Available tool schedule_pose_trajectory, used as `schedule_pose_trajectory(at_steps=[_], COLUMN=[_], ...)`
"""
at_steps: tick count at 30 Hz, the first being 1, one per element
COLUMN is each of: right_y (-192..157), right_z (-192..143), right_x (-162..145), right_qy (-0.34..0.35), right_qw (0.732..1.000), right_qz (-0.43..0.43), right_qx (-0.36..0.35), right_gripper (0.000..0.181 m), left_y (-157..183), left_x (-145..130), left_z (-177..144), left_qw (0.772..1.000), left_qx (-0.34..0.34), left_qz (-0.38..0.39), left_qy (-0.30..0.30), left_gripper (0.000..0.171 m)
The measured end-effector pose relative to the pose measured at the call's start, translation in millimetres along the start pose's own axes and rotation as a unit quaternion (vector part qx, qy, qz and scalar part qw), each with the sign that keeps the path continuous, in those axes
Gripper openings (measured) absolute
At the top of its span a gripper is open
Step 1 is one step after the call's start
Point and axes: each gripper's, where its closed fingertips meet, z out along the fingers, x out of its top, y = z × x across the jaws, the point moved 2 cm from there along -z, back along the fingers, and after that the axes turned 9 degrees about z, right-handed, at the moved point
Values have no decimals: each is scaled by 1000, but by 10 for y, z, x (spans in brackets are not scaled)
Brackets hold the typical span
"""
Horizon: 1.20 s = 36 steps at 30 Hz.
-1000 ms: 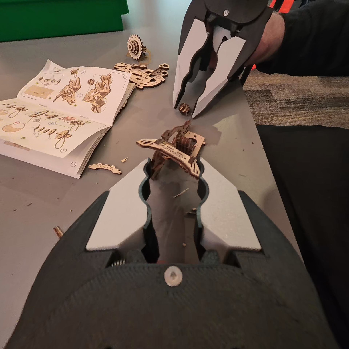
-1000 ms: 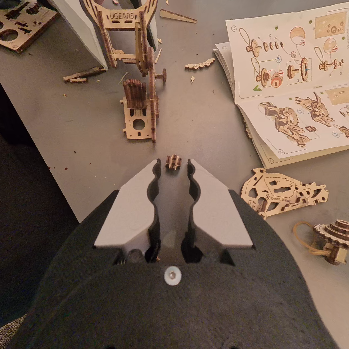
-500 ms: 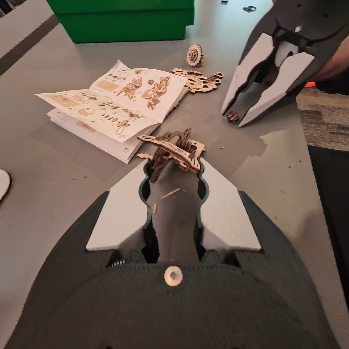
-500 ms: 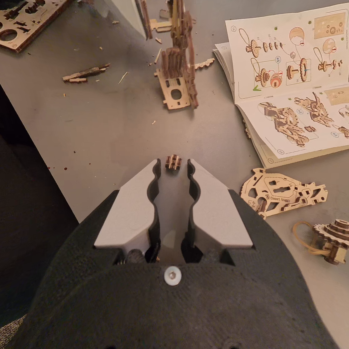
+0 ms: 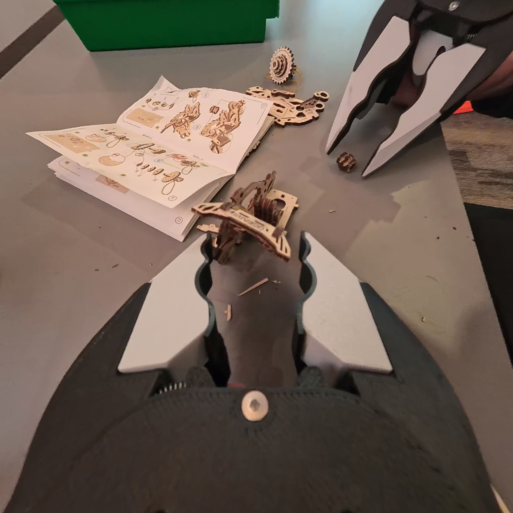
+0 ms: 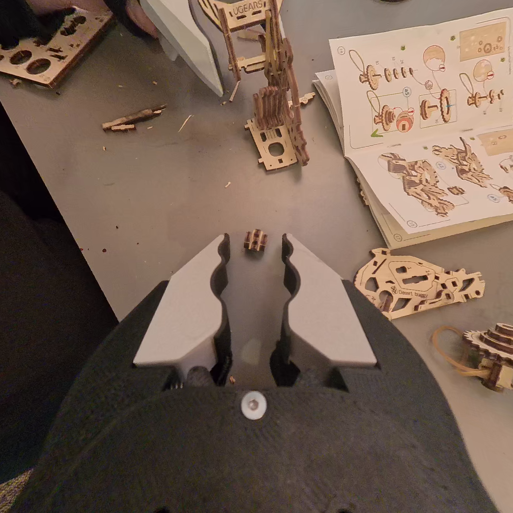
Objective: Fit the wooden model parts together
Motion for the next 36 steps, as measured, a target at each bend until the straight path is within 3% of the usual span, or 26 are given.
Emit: schedule_pose_trajectory(at_steps=[7, 10, 25, 30, 36], right_y=[2, 2, 2, 20, 125], right_z=[10, 17, 13, -5, -178], right_x=[-9, -16, -18, 1, 185], right_qy=[-5, -8, -7, 0, 75], right_qw=[1000, 1000, 1000, 1000, 995], right_qz=[0, -2, 2, 12, 64], right_qx=[-2, -3, 0, 2, 18], right_gripper=[35, 35, 36, 39, 51], left_y=[5, 4, -6, 52, 62], left_x=[-64, -40, 16, -7, -23], left_z=[114, 142, 142, 144, -87], left_qw=[999, 999, 999, 997, 993], left_qx=[-33, -40, -48, -68, -114], left_qz=[8, 11, 12, 17, -9], left_qy=[-35, -32, -13, -22, -18], left_gripper=[62, 53, 51, 65, 88])
